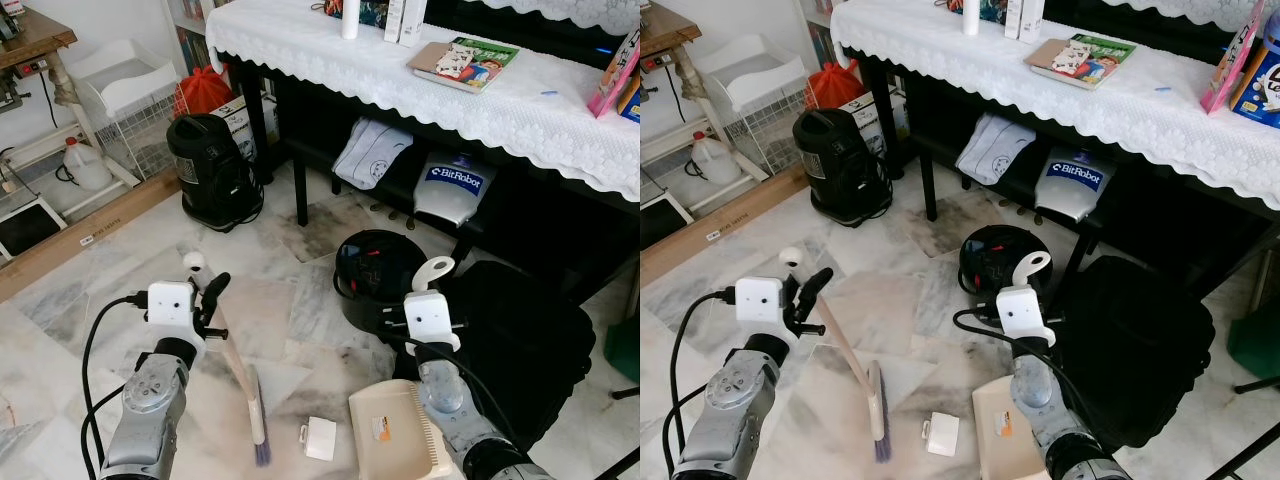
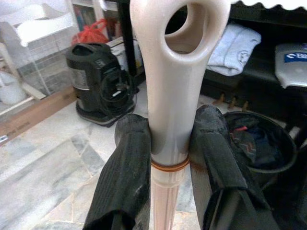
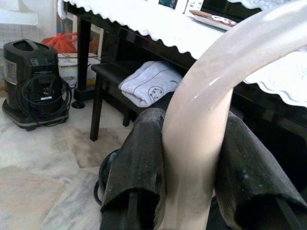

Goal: Sweep floor

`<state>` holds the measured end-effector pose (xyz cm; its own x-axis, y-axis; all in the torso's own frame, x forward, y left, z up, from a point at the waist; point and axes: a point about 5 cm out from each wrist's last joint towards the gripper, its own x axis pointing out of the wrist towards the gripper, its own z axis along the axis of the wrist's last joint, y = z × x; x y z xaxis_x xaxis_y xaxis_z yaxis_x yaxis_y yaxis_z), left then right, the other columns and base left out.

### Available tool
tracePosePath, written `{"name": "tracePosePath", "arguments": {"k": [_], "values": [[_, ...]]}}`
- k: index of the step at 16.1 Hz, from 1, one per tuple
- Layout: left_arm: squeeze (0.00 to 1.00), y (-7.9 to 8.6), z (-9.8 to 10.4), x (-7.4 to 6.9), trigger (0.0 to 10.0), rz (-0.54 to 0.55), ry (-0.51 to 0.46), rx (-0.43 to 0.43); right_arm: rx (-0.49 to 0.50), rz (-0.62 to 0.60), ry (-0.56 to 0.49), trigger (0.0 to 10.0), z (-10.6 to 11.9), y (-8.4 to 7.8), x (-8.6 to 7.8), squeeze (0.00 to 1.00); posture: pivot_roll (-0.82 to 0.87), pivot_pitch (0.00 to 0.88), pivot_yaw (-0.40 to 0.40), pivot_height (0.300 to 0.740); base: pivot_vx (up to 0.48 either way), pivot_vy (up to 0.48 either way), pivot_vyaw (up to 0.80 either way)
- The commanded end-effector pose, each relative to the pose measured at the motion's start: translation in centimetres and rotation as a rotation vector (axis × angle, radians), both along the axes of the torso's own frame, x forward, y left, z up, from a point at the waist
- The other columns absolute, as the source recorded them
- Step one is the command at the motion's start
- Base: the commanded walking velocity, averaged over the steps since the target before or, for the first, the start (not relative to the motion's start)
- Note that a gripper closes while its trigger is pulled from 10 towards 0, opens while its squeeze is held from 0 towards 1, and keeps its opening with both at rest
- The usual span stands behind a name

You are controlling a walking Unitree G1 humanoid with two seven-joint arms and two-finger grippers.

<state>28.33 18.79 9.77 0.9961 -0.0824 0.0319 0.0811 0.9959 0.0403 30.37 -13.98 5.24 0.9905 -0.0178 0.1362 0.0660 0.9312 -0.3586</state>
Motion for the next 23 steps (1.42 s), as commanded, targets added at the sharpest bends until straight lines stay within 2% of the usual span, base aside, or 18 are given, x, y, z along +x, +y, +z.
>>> {"name": "tracePosePath", "arguments": {"k": [1, 5, 10, 14, 15, 16, 17, 19, 23], "values": [[0.0, 0.0, -0.1, -0.2, 10.0, -0.019, 0.013, 0.027, -0.034, 0.02, 0.001, 10.0, -0.2, -0.2, -0.3, 0.0, 0.11, 0.105, 0.007, 0.74, 0.0, 0.0, 0.0], [0.0, -0.4, -1.2, -0.4, 10.0, -0.061, 0.081, 0.003, -0.04, 0.039, 0.062, 10.0, -1.5, -0.3, -1.2, 0.0, 0.11, 0.096, 0.006, 0.74, 0.0, 0.0, 0.0], [0.0, -1.0, -3.1, -0.7, 10.0, -0.202, 0.251, -0.039, -0.033, 0.051, 0.111, 10.0, -2.7, 0.2, -2.1, 0.0, 0.11, 0.084, 0.007, 0.74, 0.0, 0.0, 0.0], [0.0, -0.6, -3.6, -1.6, 10.0, -0.331, 0.369, -0.002, -0.031, 0.055, 0.119, 10.0, -2.9, 0.2, -2.2, 0.0, 0.12, 0.089, 0.007, 0.74, 0.0, 0.0, 0.0], [0.0, -0.9, -3.6, -2.2, 10.0, -0.394, 0.41, -0.025, -0.031, 0.054, 0.124, 10.0, -3.0, 0.2, -2.3, 0.0, 0.12, 0.09, 0.009, 0.74, 0.0, 0.0, 0.0], [0.0, -1.1, -3.5, -2.3, 10.0, -0.409, 0.416, -0.052, -0.031, 0.054, 0.126, 10.0, -3.0, 0.2, -2.3, 0.0, 0.12, 0.09, 0.009, 0.74, 0.0, 0.0, 0.0], [0.0, -1.6, -3.2, -2.6, 10.0, -0.44, 0.419, -0.134, -0.031, 0.052, 0.13, 10.0, -3.1, 0.1, -2.3, 0.0, 0.12, 0.091, 0.008, 0.74, 0.0, 0.0, 0.0], [0.0, -2.2, -2.0, -2.1, 10.0, -0.426, 0.373, -0.329, -0.034, 0.05, 0.136, 10.0, -3.2, 0.1, -2.4, 0.0, 0.12, 0.091, 0.007, 0.74, 0.0, 0.0, 0.0], [0.0, -2.0, -0.9, -1.1, 10.0, -0.368, 0.319, -0.424, -0.034, 0.044, 0.129, 10.0, -3.1, 0.0, -2.2, 0.0, 0.11, 0.093, 0.008, 0.74, 0.0, 0.0, 0.0]]}}
